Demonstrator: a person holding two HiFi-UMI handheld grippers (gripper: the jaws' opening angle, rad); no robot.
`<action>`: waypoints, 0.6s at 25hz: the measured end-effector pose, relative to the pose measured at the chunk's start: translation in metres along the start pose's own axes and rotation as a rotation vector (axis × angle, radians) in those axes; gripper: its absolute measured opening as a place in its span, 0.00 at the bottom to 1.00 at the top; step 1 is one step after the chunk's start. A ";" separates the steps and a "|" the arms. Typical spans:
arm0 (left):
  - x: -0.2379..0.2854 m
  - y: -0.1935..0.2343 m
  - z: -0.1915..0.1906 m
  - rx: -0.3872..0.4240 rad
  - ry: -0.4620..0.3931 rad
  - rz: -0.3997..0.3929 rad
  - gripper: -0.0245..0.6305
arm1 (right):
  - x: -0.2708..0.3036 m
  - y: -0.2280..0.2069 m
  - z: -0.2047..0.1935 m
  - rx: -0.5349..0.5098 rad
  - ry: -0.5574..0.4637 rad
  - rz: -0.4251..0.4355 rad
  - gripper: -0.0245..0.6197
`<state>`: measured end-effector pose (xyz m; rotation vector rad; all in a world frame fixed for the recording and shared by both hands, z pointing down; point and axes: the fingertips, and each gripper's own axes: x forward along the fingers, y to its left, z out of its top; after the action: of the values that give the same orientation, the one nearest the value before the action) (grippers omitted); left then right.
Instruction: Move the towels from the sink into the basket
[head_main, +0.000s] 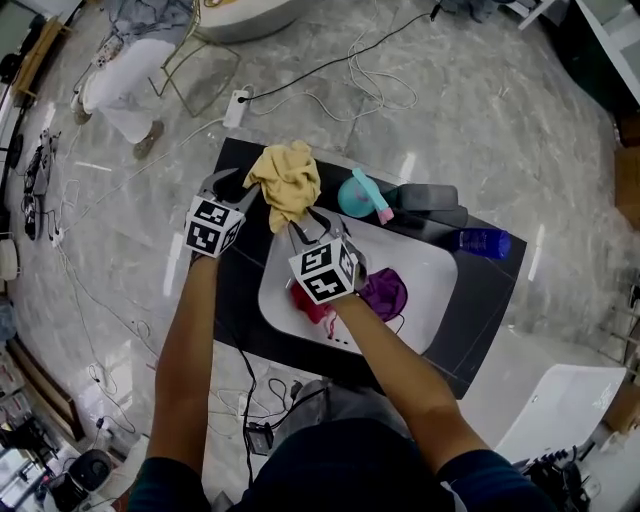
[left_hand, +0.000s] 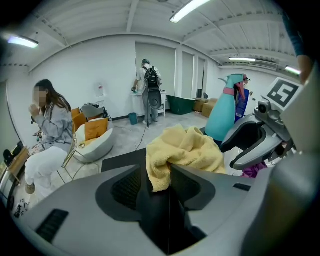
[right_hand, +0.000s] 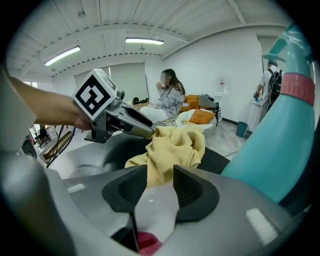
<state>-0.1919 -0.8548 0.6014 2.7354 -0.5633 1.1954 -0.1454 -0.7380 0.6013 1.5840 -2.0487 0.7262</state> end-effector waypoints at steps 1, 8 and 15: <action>0.003 0.001 -0.002 0.008 0.007 0.005 0.30 | 0.004 -0.001 -0.002 -0.009 0.004 -0.005 0.30; 0.014 0.005 -0.009 0.039 0.030 0.051 0.19 | 0.023 -0.009 -0.006 -0.133 0.004 -0.074 0.22; -0.001 0.008 -0.002 0.039 -0.014 0.118 0.08 | 0.014 -0.012 -0.003 -0.143 -0.013 -0.093 0.09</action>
<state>-0.1969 -0.8611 0.6023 2.7796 -0.7196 1.2258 -0.1373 -0.7486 0.6140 1.5937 -1.9745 0.5261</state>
